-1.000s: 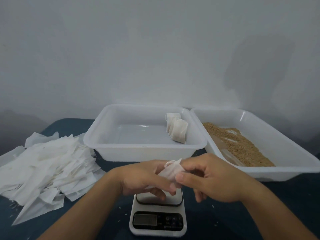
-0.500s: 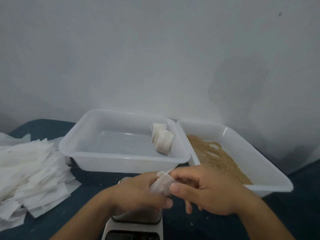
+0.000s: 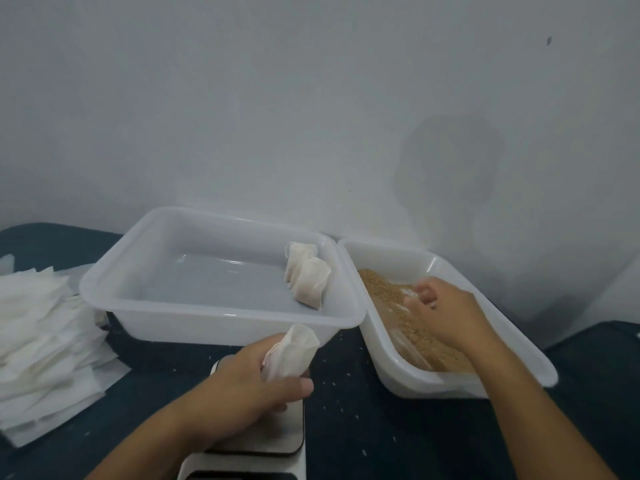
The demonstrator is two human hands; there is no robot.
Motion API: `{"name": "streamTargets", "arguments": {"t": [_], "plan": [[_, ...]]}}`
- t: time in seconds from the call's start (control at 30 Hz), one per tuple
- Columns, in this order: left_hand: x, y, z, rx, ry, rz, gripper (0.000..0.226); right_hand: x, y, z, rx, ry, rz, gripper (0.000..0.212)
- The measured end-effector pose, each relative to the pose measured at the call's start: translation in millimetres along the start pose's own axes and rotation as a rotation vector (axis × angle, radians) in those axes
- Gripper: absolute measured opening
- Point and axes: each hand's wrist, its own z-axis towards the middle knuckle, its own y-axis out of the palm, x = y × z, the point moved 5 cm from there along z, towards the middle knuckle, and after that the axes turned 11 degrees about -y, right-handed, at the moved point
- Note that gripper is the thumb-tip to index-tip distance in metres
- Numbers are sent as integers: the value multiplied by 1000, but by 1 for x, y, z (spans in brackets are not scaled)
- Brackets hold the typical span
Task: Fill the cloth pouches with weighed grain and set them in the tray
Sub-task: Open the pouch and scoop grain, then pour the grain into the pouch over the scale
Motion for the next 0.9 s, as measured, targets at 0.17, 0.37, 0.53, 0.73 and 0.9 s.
{"name": "streamTargets", "arguments": {"t": [0.17, 0.37, 0.53, 0.73, 0.9], "plan": [[-3, -5, -2, 106, 12, 13, 34, 50, 53, 18, -501, 122, -283, 49], [-13, -10, 1, 186, -2, 43, 47, 49, 64, 28, -487, 92, -309, 29], [-17, -12, 4, 221, 11, 16, 45, 65, 30, 35, -417, 121, -279, 39], [-16, -13, 5, 242, 29, -28, 45, 100, -29, 42, -426, 233, -358, 26], [-16, -9, 4, 230, -6, -9, 45, 98, -9, 62, -406, 268, -271, 25]]}}
